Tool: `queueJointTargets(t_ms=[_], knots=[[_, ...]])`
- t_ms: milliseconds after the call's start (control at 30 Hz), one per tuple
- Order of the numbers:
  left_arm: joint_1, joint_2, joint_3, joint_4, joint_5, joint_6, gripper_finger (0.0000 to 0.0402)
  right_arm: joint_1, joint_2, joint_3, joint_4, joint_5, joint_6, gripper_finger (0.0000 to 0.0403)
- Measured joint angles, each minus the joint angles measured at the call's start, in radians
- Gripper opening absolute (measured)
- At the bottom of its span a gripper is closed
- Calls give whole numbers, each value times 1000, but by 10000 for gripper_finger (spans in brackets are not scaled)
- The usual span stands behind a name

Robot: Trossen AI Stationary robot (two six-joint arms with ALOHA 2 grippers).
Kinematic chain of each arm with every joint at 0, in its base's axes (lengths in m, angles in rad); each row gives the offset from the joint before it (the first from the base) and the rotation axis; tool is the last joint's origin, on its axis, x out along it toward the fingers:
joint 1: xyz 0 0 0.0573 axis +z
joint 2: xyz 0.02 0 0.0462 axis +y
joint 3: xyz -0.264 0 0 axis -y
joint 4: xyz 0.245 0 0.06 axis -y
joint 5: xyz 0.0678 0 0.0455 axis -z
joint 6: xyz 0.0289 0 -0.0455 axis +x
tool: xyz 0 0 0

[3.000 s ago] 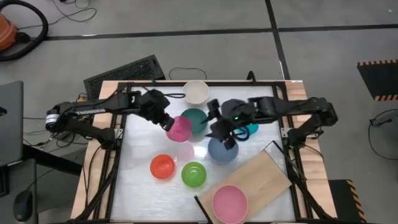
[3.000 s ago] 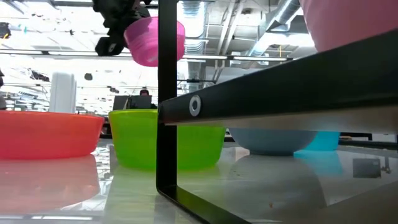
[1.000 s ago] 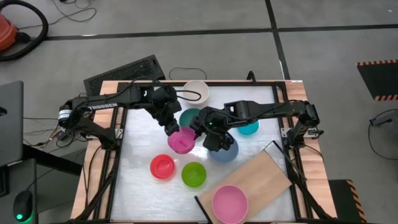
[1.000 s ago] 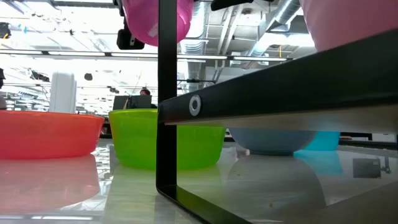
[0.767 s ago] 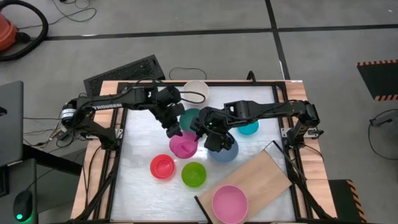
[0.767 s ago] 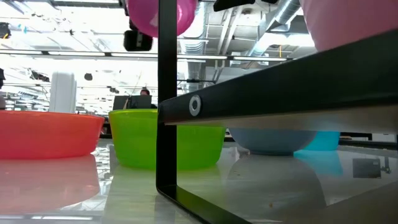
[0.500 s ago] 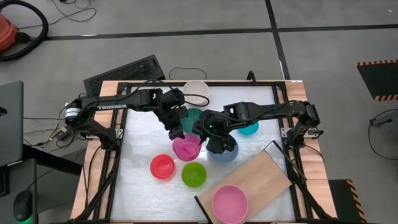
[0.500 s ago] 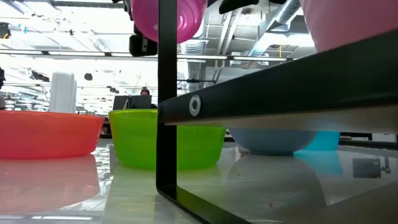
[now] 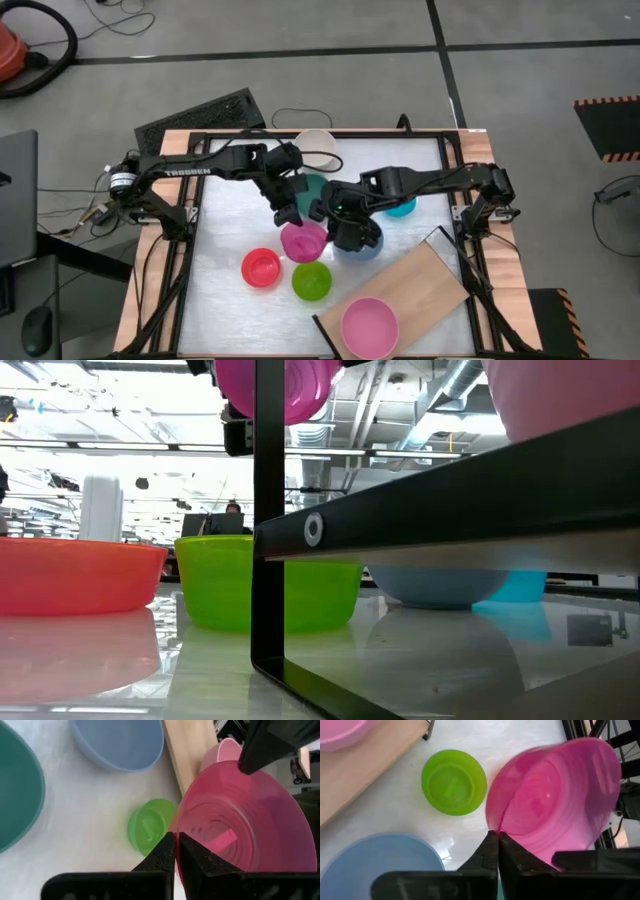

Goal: Place and stack bowls onto a shelf
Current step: Put the pink bowl on the shelf

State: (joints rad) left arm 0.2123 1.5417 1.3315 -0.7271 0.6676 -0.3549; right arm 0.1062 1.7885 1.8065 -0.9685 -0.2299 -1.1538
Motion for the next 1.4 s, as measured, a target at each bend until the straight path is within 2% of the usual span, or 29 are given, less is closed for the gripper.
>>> queueJointTargets(t_ms=[333, 767, 900, 1033, 1233, 1400], knots=[[0, 0, 0, 39, -40, 64, 11, 0, 0, 0, -5, -9, 1, 17], [25, -2, 0, 81, -52, 153, 159, -4, 0, 0, -1, -3, 31, 17], [48, -2, 0, 91, -52, 183, 185, -4, 0, 0, -16, -3, 31, 17], [83, -2, 19, 72, -52, 231, 194, -4, 0, 0, -44, -4, 38, 17], [148, -3, 97, -27, -54, 282, 194, -29, -5, 0, -124, 8, 198, 17], [194, -3, 206, -132, -74, 313, 194, -45, -48, 0, -244, 89, 472, 17]])
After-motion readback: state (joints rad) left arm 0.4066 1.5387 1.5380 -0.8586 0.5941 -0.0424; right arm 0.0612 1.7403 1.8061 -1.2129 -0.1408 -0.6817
